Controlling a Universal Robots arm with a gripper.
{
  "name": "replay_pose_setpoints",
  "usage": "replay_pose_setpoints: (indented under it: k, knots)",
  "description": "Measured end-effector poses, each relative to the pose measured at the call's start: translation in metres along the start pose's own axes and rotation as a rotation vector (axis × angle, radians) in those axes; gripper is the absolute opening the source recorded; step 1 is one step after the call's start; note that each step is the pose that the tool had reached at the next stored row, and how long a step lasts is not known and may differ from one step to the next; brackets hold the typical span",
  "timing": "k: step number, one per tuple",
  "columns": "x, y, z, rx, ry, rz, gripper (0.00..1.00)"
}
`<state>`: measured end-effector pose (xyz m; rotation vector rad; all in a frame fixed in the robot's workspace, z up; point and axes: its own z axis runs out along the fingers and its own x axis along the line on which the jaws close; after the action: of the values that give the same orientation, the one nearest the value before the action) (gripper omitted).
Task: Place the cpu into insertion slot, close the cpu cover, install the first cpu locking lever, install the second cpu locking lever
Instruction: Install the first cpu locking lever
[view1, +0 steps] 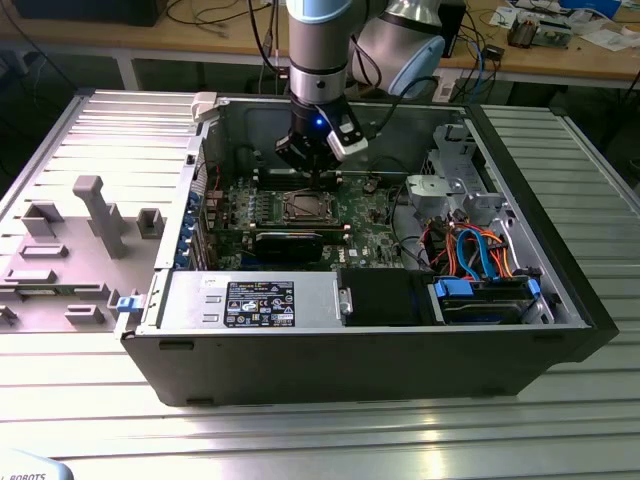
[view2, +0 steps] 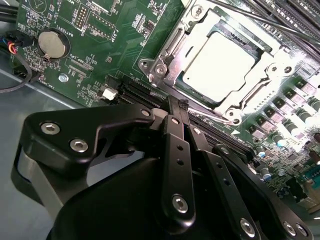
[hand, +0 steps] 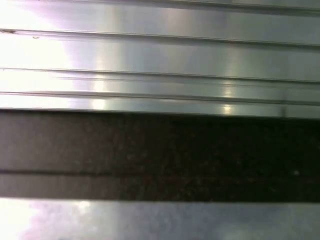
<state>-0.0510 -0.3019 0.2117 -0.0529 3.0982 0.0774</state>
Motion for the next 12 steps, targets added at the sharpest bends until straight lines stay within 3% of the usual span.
replay_pose_setpoints:
  k: [8,12]
  knots:
    - [-0.002,-0.0004,0.0063,0.0001,0.0001,0.0,0.11]
    - [-0.0021,-0.0004,0.0066,0.0,0.0002,0.0,0.11]
